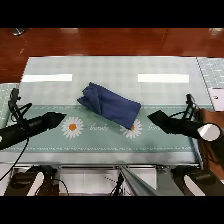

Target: Fold the shirts.

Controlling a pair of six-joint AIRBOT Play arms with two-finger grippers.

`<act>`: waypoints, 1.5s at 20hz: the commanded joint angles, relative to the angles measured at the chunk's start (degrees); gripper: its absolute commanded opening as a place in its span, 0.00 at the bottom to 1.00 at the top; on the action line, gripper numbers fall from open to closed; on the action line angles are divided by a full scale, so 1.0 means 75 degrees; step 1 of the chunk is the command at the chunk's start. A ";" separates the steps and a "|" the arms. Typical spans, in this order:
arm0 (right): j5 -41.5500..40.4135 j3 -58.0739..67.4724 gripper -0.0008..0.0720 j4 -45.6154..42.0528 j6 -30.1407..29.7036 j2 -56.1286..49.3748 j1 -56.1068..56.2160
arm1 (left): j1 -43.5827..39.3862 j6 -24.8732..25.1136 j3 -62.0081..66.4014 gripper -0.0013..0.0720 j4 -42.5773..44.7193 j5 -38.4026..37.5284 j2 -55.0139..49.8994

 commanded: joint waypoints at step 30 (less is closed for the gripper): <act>0.6143 1.2056 0.04 -0.0670 -0.1903 -0.6021 -0.1224 | 0.0003 0.0020 -0.0003 0.05 0.0000 0.0032 -0.0356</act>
